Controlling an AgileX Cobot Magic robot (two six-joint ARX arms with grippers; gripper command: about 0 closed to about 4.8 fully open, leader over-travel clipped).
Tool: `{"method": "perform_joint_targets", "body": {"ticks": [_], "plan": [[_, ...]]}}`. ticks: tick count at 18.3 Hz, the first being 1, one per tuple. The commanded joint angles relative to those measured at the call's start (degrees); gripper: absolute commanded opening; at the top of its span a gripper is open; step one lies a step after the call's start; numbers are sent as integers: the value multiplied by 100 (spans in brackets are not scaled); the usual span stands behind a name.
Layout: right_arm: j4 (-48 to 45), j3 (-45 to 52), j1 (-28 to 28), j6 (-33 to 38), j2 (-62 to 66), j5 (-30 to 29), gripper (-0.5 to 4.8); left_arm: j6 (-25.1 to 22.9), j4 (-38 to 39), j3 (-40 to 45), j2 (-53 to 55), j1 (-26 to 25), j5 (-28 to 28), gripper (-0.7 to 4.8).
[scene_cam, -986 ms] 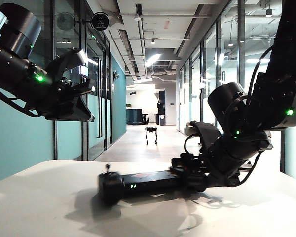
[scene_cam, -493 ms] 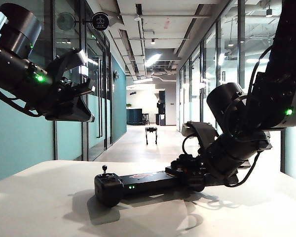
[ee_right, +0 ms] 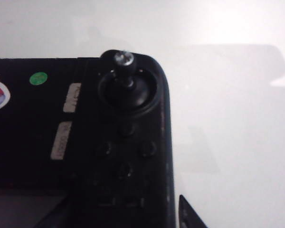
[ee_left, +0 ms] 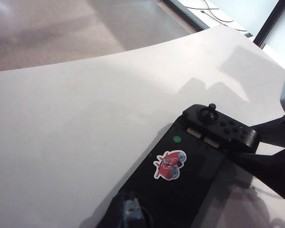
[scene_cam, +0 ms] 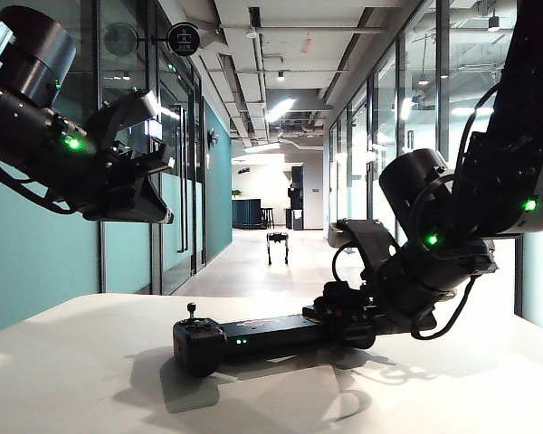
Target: Push the left joystick on the remote control sitting on the white table backward to make the robot dog back up in a straight line until it returns close to you.
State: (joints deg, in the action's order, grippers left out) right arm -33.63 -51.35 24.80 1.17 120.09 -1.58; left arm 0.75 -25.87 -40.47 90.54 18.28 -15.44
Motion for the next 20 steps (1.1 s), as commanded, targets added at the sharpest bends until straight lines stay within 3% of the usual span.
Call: {"method": "perform_joint_targets", "body": {"ticks": [1, 3, 10, 13, 15, 20], "plan": [[-144, -13, 9, -313, -28, -140, 285, -24, -9, -31, -17, 4, -31, -5], [-144, -13, 9, -457, -28, -140, 320, -24, 7, -31, -17, 4, -28, -5], [-310, -13, 9, -640, -28, -221, 318, -7, 7, -31, -17, 4, -28, -5], [-323, -13, 9, -640, -28, -221, 301, -7, 7, -31, -17, 4, -31, -5], [-326, -13, 9, -640, -28, -223, 223, -7, 7, -31, -17, 4, -28, -5], [-345, -13, 9, -632, -28, -219, 209, -7, 7, -31, -17, 4, -31, -5]]}}
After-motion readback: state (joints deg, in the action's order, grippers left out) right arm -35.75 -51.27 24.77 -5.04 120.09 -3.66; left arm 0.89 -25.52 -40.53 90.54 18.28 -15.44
